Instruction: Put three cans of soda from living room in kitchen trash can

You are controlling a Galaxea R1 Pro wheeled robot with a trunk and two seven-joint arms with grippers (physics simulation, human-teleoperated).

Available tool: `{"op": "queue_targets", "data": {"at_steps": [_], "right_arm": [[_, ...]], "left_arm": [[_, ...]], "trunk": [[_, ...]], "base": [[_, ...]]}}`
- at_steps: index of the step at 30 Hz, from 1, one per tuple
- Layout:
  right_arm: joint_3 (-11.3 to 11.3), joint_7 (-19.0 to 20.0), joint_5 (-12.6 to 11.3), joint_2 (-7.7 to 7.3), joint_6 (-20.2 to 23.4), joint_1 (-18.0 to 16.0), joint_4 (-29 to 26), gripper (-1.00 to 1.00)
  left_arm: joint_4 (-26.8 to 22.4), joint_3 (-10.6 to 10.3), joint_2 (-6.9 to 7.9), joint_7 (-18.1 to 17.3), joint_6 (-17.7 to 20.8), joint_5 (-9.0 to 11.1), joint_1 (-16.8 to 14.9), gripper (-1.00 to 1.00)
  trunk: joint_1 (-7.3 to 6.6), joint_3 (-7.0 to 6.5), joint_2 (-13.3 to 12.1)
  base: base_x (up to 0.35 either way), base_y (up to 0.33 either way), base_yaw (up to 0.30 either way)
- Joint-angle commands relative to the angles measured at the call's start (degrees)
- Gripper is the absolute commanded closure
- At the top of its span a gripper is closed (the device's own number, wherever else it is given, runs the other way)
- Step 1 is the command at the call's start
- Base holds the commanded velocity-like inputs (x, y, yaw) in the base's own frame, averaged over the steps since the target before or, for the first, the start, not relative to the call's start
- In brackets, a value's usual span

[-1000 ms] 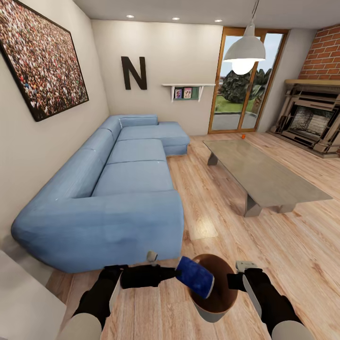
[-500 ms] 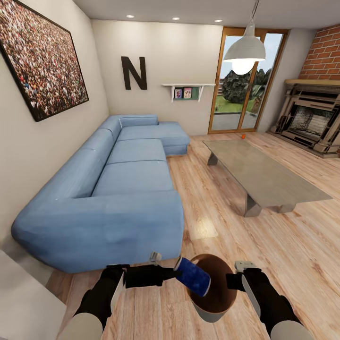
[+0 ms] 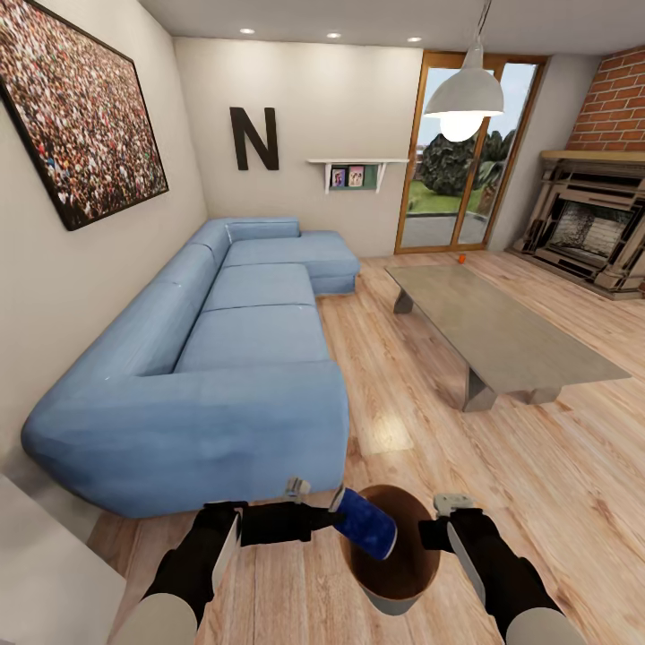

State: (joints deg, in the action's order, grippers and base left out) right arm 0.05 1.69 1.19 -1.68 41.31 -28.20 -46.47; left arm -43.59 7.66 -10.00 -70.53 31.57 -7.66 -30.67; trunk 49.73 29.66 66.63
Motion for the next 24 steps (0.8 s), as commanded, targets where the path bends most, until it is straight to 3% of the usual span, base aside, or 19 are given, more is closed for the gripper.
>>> {"op": "queue_targets", "data": {"at_steps": [1, 17, 18, 24], "right_arm": [[-0.01, 0.35, -0.67, 0.01, -0.01, -0.02, -0.02, 1.0], [0.03, 0.42, -0.67, 0.01, 0.0, -0.02, -0.02, 1.0], [0.03, 0.42, -0.67, 0.01, 0.0, -0.02, -0.02, 1.0], [0.03, 0.42, -0.67, 0.01, 0.0, -0.02, -0.02, 1.0]], "left_arm": [[0.0, 0.0, 0.0, 0.03, -0.01, 0.01, 0.0, 1.0], [-0.05, -0.02, 0.0, 0.21, -0.01, 0.01, 0.0, 1.0], [-0.06, -0.02, 0.0, 0.19, -0.01, 0.01, 0.0, -1.0], [-0.08, -0.05, 0.0, 0.21, 0.05, 0.01, 0.0, -1.0]], "trunk": [[0.0, 0.0, 0.0], [0.0, 0.0, 0.0], [0.0, 0.0, 0.0], [0.0, 0.0, 0.0]], "base": [[0.0, 0.0, 0.0], [0.0, 0.0, 0.0], [0.0, 0.0, 0.0], [0.0, 0.0, 0.0]]}}
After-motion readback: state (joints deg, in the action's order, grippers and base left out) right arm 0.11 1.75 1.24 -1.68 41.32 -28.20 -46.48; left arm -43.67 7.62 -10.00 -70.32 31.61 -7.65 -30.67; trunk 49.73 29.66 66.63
